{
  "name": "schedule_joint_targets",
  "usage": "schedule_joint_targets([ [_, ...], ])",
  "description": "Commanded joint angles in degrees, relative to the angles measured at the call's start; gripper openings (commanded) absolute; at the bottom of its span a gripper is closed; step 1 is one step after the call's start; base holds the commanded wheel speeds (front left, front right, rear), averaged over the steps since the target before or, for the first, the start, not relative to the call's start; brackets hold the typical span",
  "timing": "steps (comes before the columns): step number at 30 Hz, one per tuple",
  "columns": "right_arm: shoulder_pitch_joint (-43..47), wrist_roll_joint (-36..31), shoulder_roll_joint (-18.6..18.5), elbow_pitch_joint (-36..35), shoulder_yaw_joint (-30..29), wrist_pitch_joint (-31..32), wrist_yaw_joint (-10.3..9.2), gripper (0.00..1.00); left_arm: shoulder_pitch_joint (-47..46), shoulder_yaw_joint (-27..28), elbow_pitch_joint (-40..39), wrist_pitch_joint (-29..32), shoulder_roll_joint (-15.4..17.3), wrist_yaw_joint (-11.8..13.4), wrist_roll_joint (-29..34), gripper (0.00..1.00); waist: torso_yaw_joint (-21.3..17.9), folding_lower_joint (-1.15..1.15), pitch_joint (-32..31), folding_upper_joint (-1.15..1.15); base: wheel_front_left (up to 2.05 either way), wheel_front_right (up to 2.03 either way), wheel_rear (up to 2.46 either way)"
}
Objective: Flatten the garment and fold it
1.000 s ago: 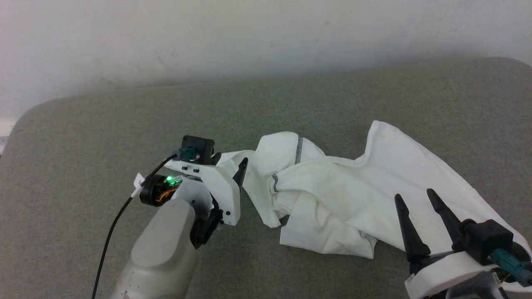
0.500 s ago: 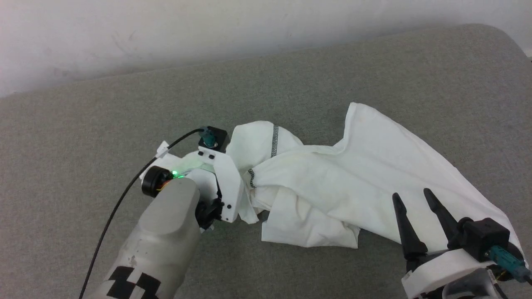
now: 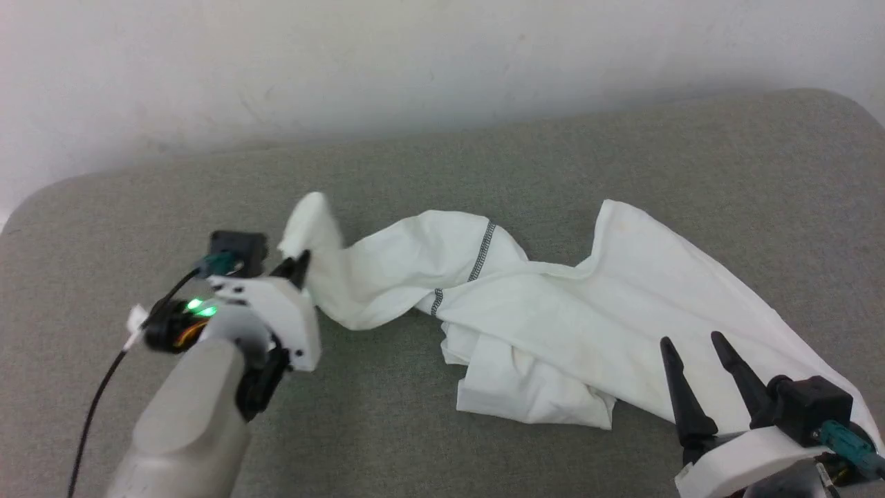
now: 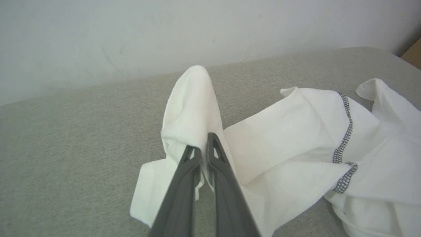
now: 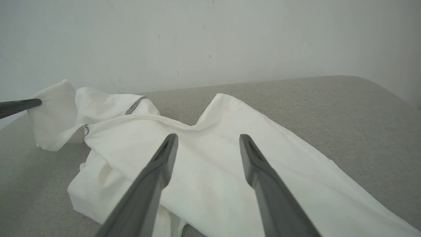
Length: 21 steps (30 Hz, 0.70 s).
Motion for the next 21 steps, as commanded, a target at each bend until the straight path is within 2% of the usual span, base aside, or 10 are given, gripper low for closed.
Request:
schedule_joint_targets([
  [1,0.51,0.37,0.04,-0.05,0.0,0.0,-0.04,1.0,2.33,0.59,-0.74,-0.4,1.11,0.73,-0.53,0.0,1.34,0.0,-1.4,0.0,0.0,0.0,0.0],
  [4,1.56,0.65,0.04,-0.22,-0.39,0.01,-0.04,1.0,10.65,4.49,-9.68,-0.41,5.59,5.38,-2.13,0.0,2.3,0.0,-1.97,0.0,0.0,0.0,0.0],
  [8,2.48,1.24,0.04,-0.21,-0.58,-0.06,-0.04,1.0,24.88,11.44,-21.76,1.9,10.31,13.19,-5.65,0.0,3.32,0.0,-2.6,0.0,0.0,0.0,0.0],
  [12,2.99,1.4,0.04,-0.09,-0.61,0.0,-0.04,1.0,37.72,17.56,-30.18,4.31,12.36,20.39,-8.44,0.0,3.99,0.0,-3.18,0.0,0.0,0.0,0.0],
  [14,3.07,1.39,0.04,-0.13,-0.42,0.15,-0.04,1.0,42.42,19.8,-32.48,5.14,12.57,22.63,-9.71,0.0,4.15,0.0,-3.28,0.0,0.0,0.0,0.0],
  [17,2.99,1.16,0.04,-0.2,-0.11,0.47,-0.04,1.0,46.63,21.3,-33.67,6.18,11.91,24.0,-11.46,0.0,4.21,0.0,-3.4,0.0,0.0,0.0,0.0],
  [18,2.92,1.14,0.04,-0.26,-0.03,0.58,-0.04,1.0,47.26,21.43,-34.04,6.03,11.42,24.07,-11.87,0.27,4.19,0.0,-3.41,0.0,0.0,0.0,0.0],
  [19,2.87,1.12,0.04,-0.34,0.01,0.66,-0.04,1.0,47.49,21.45,-34.51,5.51,10.94,24.05,-12.04,1.0,4.17,0.0,-3.39,0.0,0.0,0.0,0.0],
  [21,2.81,1.08,0.04,-0.48,-0.06,0.84,-0.04,1.0,47.14,21.18,-35.77,3.71,9.91,23.79,-11.87,1.0,4.21,0.0,-3.41,0.0,0.0,0.0,0.0],
])
